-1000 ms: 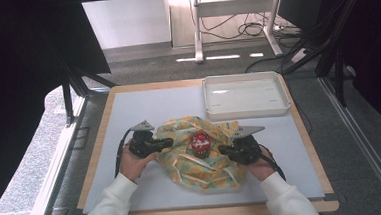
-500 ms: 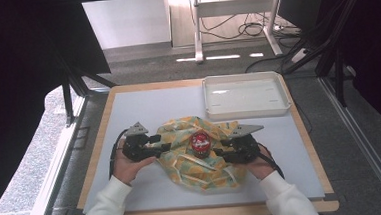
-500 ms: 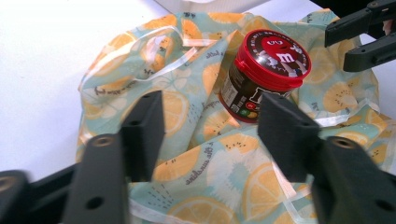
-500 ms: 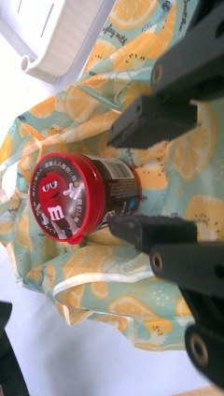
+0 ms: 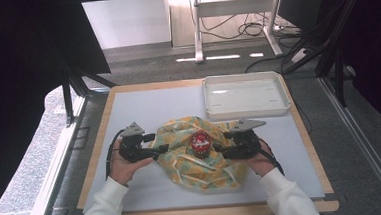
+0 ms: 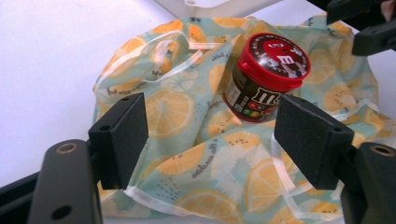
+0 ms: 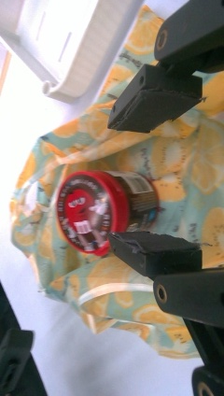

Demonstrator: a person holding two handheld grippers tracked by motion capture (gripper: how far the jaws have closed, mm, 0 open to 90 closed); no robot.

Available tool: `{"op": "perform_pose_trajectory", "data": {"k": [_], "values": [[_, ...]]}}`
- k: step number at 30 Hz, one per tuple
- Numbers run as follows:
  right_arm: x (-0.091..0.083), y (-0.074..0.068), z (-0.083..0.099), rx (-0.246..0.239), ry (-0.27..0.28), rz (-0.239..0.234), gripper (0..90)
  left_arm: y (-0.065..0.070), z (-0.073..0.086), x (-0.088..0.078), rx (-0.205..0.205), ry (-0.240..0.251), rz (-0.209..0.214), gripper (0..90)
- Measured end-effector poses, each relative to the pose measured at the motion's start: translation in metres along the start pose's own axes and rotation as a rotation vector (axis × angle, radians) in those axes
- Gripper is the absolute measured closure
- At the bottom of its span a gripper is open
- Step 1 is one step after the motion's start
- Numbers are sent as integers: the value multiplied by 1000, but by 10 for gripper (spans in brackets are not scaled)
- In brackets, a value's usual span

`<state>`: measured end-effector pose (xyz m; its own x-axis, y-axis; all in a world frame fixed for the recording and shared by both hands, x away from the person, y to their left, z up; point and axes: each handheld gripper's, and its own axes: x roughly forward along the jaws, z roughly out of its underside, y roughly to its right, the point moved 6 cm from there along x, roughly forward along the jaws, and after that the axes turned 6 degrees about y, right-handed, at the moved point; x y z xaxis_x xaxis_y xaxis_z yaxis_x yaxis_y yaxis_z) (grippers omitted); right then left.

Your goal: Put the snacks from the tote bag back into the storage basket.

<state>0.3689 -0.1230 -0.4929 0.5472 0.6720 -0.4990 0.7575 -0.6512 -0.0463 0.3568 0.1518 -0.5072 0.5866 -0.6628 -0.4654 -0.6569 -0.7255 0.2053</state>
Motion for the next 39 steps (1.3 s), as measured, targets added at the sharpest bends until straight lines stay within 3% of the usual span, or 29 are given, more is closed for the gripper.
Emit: {"op": "perform_pose_trajectory", "data": {"k": [8,18,23,32,39], "values": [[4,-4,-13,6,-4,4,344,0,0,2,18,-3,-4,252],[2,-5,-34,-9,6,-16,263,-3,1,1,5,-3,-4,250],[13,-9,-33,-4,-40,-40,229,-3,1,2,-11,-7,-1,248],[40,-14,-36,-10,-90,-48,207,1,0,5,-3,-12,5,244],[52,-15,-32,-6,-124,-42,175,-1,0,4,-15,-11,5,243]]}}
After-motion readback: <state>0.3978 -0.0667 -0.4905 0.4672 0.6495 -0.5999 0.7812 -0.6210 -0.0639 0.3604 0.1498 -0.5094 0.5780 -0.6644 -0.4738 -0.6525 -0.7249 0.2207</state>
